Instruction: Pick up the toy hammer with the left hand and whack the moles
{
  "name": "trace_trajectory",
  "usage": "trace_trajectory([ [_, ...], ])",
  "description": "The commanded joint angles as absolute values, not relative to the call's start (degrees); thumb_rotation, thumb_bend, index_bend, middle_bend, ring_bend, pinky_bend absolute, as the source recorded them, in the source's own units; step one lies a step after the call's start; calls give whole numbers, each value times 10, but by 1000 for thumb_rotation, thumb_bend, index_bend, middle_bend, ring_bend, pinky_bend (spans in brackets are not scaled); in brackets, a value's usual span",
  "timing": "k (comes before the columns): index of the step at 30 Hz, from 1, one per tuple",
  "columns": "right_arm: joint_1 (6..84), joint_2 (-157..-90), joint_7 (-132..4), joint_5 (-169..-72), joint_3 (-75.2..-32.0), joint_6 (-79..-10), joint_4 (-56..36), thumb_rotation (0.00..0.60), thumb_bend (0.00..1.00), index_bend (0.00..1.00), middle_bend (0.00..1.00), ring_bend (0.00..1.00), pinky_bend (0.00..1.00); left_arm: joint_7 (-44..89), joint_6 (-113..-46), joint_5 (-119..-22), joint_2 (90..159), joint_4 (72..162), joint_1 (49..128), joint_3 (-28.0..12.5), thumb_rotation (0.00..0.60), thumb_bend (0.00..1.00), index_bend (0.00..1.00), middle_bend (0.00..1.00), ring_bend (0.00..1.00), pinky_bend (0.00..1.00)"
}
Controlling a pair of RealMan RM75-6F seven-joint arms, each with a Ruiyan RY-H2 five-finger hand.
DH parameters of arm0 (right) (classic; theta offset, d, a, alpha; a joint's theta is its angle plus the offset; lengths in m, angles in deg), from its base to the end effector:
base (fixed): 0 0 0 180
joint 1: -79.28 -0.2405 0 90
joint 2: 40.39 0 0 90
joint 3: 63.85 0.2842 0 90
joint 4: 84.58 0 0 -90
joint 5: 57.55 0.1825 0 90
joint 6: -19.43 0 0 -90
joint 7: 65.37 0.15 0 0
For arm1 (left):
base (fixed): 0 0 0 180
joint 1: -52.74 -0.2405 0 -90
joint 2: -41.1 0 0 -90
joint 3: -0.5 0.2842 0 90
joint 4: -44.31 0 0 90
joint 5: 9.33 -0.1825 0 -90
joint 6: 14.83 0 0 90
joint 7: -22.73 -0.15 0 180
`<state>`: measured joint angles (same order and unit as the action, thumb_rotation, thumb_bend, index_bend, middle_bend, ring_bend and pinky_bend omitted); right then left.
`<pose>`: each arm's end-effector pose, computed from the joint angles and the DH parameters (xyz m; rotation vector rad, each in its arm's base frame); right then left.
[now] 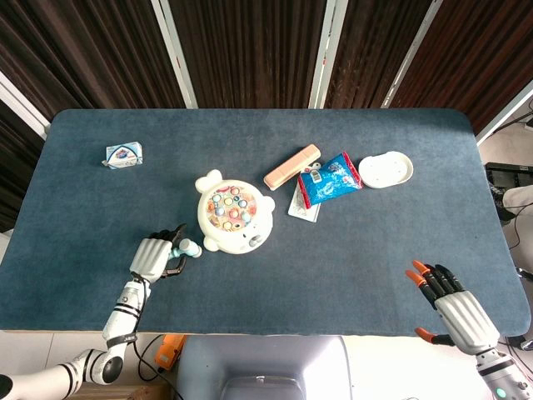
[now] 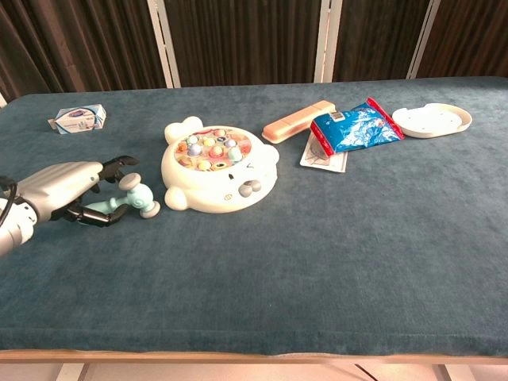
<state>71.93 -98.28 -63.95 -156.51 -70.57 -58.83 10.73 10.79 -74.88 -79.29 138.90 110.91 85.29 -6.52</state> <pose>-0.3067 -0.1600 0.1780 1.7626 -0.9708 0.8108 -0.2542 0.3377 -0.0176 -1.7023 -0.9820 -0.8368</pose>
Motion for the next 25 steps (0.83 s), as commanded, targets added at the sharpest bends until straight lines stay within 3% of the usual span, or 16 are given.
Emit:
trace_trajectory([
  [1, 719, -982, -636, -1567, -707, -588, 107, 600, 199, 0, 0, 0, 0, 109, -759, -803, 1376, 1122, 848, -63, 336, 416, 0, 48, 54, 257],
  [4, 720, -978, -629, -1567, -707, -592, 106, 600, 198, 0, 0, 0, 0, 100, -793, -833, 1333, 1163, 829, -44, 307, 404, 0, 0, 1, 224],
  [8, 726, -972, -613, -1562, -704, -607, 102, 600, 199, 0, 0, 0, 0, 104, -885, -894, 1236, 1260, 766, 8, 317, 400, 0, 0, 0, 174],
  [10, 727, -972, -612, -1558, -702, -608, 101, 600, 199, 0, 0, 0, 0, 124, -919, -917, 1183, 1315, 732, 40, 411, 401, 0, 0, 0, 150],
  [12, 727, -973, -617, -1553, -700, -606, 103, 600, 199, 0, 0, 0, 0, 151, -958, -942, 1127, 1366, 692, 76, 564, 405, 0, 0, 0, 130],
  [13, 727, -973, -619, -1551, -699, -606, 105, 600, 199, 0, 0, 0, 0, 158, -976, -952, 1110, 1378, 675, 90, 591, 407, 0, 0, 0, 120],
  [18, 731, -976, -632, -1537, -690, -611, 113, 600, 199, 0, 0, 0, 0, 213, -1068, -1012, 1093, 1354, 609, 121, 600, 407, 0, 0, 0, 47],
  [22, 733, -979, -643, -1544, -691, -616, 116, 600, 199, 0, 0, 0, 0, 229, -1119, -1032, 1099, 1339, 587, 102, 600, 399, 0, 0, 0, 35],
  [25, 733, -981, -651, -1547, -693, -611, 116, 600, 199, 0, 0, 0, 0, 241, -1119, -1040, 1099, 1335, 580, 102, 600, 400, 0, 0, 0, 35],
])
